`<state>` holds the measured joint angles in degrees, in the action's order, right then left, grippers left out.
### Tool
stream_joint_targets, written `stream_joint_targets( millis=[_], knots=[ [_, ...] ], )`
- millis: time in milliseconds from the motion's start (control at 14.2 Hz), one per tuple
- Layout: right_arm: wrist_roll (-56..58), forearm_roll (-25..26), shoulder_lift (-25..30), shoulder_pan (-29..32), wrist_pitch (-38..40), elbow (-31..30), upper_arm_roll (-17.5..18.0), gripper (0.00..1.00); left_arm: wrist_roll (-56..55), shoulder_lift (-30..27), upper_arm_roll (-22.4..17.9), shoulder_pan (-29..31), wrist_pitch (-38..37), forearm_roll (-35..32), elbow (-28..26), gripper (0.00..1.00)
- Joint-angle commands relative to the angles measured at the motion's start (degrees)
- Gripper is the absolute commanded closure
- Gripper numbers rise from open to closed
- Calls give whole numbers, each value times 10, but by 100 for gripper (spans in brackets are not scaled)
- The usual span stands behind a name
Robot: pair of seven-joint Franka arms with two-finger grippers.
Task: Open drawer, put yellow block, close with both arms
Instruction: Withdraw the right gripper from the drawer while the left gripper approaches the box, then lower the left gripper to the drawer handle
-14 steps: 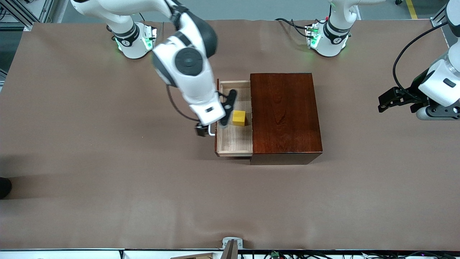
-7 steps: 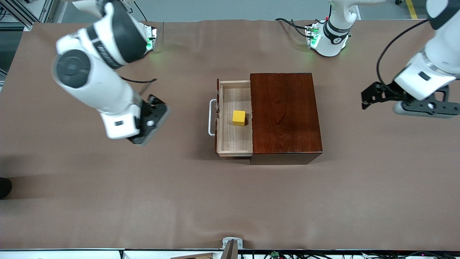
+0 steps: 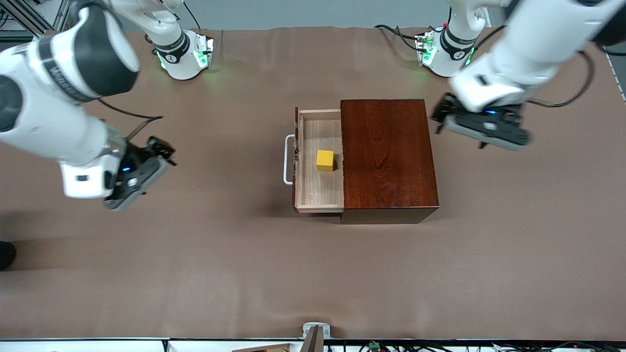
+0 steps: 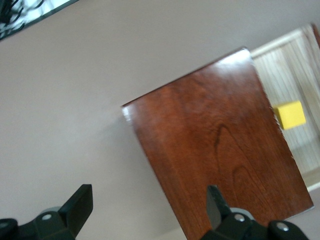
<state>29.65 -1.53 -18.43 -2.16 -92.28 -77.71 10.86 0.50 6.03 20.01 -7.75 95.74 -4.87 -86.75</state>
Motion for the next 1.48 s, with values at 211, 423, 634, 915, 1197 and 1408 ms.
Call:
stream_joint_targets(
  millis=[211, 423, 634, 915, 1197, 1408],
  knots=[
    [-73, -8, 23, 54, 9, -30, 12, 0, 22, 53, 19, -134, 42, -20, 25, 0],
    [-129, -8, 27, 55, 4, -31, 10, 0, 36, 119, 20, -201, 73, -19, 71, 0],
    [-132, -5, 42, 86, 4, -32, 8, 0, 131, 203, 15, -260, 103, -19, 144, 0],
    [-160, -7, 73, 106, 17, -37, -14, 0, 247, 267, 18, -281, 191, -19, 149, 0],
    [-235, -5, 136, 56, 29, -95, -88, 0, 318, 318, 12, -292, 270, -20, 149, 0],
    [-301, -4, 182, 51, 31, -140, -95, 0, 346, 340, -2, -291, 292, -20, 146, 0]
  ],
)
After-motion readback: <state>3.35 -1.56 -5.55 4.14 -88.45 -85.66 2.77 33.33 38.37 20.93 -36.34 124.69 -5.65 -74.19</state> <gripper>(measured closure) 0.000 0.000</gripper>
